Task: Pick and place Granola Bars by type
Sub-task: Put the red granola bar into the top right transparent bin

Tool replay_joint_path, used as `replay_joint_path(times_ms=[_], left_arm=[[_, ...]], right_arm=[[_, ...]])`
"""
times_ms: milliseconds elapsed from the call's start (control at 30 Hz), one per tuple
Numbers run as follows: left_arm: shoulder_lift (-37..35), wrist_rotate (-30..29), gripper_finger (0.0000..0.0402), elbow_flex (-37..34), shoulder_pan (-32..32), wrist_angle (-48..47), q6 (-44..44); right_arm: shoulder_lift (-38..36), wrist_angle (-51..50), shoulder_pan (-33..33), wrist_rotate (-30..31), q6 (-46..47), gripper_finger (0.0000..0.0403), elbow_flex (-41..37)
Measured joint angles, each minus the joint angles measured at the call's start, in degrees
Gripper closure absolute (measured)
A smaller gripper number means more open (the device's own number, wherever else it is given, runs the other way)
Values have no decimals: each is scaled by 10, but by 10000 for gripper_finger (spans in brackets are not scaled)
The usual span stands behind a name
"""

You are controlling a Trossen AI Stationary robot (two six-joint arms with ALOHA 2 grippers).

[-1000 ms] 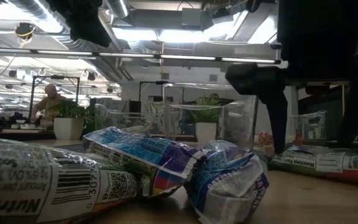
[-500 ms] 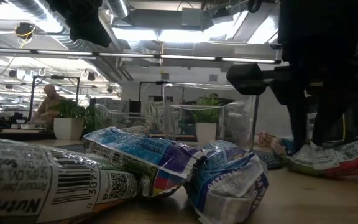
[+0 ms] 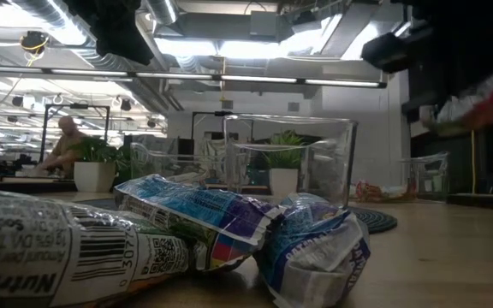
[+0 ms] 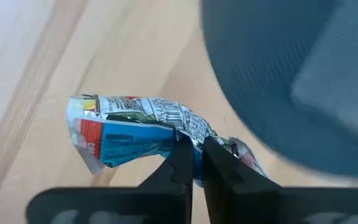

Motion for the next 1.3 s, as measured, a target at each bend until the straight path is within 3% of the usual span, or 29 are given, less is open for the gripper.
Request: replay_joint_path(times_ms=[267, 500, 700, 867, 1100, 1300], left_arm=[[1, -1, 274, 0, 0, 1, 0], [1, -30, 274, 0, 0, 2, 0], [1, -34, 274, 0, 0, 2, -7], [1, -41, 274, 0, 0, 2, -27], [1, -80, 274, 0, 0, 2, -80], [1, -106, 274, 0, 0, 2, -114]], right_arm=[[-62, -34, -18, 64, 164, 385, 0], [-91, -70, -88, 57, 231, 383, 0], [-146, -116, -189, 19, 191, 383, 2], [-192, -186, -317, 13, 108, 383, 54], [-201, -224, -509, 13, 5, 383, 163], [-200, -219, -613, 11, -69, 383, 176]])
